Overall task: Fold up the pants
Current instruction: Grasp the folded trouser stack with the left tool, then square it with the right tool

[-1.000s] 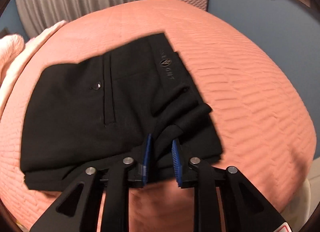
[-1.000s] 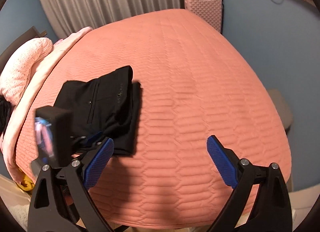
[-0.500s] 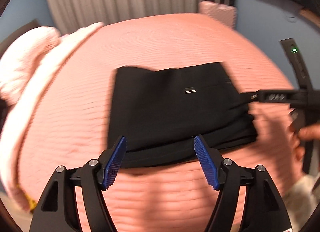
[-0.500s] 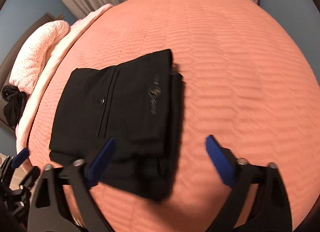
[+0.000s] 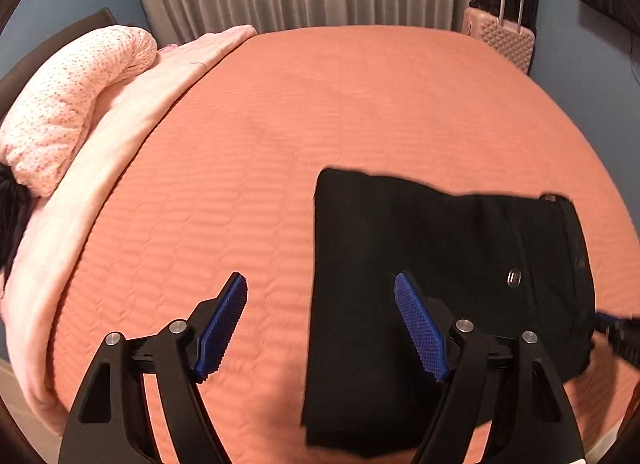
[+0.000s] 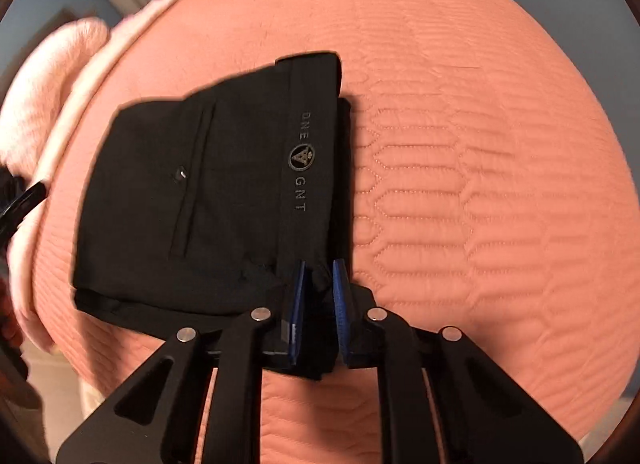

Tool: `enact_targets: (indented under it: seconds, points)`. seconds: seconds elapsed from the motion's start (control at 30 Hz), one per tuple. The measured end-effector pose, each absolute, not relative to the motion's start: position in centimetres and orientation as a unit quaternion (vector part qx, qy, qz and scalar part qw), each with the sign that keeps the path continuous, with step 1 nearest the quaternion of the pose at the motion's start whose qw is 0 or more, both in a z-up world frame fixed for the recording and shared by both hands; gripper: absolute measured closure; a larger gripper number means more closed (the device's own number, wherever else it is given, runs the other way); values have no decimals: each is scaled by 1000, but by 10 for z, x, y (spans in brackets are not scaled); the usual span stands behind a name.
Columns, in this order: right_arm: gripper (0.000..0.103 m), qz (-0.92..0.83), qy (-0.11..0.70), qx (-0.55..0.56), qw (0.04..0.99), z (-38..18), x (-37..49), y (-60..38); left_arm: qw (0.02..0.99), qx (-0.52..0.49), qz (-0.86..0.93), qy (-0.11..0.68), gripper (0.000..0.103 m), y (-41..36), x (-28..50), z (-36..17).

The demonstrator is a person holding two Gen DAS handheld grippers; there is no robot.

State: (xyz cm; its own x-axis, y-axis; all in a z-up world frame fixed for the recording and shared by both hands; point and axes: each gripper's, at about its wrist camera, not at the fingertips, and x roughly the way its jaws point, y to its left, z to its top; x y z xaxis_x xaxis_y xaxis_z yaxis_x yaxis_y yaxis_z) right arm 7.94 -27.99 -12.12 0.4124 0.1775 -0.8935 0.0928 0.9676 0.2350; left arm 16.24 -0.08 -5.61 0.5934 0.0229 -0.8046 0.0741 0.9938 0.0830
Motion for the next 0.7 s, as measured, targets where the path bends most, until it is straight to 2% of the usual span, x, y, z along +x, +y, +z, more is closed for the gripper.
enact_targets:
  seconds: [0.23, 0.33, 0.4, 0.47, 0.53, 0.7]
  points:
    - [97, 5, 516, 172, 839, -88, 53, -295, 893, 78, -17, 442, 28, -19, 200, -49]
    - [97, -12, 539, 148, 829, -105, 57, -310, 891, 85, -16, 446, 28, -24, 210, -57]
    - [97, 3, 534, 184, 825, -108, 62, -318, 887, 76, -16, 456, 28, -23, 209, -62]
    - [94, 27, 523, 187, 831, -106, 73, -314, 886, 62, -21, 458, 28, -20, 202, -64]
    - [85, 32, 538, 163, 826, -116, 93, -306, 887, 56, -19, 458, 28, -16, 189, -66]
    - [82, 53, 567, 155, 807, -142, 116, -295, 883, 52, -22, 466, 28, -9, 153, -70]
